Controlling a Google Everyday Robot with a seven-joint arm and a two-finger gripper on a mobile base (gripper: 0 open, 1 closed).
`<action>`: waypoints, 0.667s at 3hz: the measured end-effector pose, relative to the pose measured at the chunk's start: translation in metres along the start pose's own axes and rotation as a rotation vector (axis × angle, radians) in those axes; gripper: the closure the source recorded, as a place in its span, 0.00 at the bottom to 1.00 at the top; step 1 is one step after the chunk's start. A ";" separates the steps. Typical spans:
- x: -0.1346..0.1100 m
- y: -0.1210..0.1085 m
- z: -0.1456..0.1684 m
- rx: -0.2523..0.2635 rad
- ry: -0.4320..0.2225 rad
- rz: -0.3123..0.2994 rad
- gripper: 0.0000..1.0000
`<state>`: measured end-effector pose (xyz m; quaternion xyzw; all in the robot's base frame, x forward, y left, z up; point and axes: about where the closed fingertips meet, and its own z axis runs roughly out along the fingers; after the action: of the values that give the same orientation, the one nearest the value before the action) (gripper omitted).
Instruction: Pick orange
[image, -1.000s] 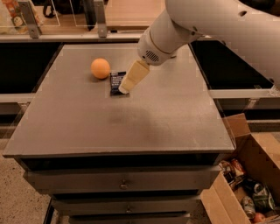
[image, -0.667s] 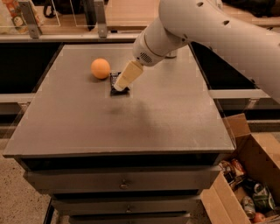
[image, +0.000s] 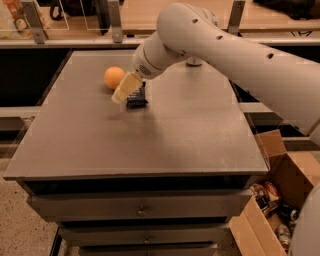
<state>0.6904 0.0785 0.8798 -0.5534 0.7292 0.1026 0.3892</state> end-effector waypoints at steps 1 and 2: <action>-0.008 0.002 0.028 -0.019 -0.020 0.011 0.00; -0.008 0.002 0.030 -0.019 -0.022 0.014 0.00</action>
Offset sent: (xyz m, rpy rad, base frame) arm 0.0185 0.0284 -0.0175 0.0358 0.0141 0.0088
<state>0.7032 0.1025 0.8644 -0.5508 0.7277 0.1182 0.3913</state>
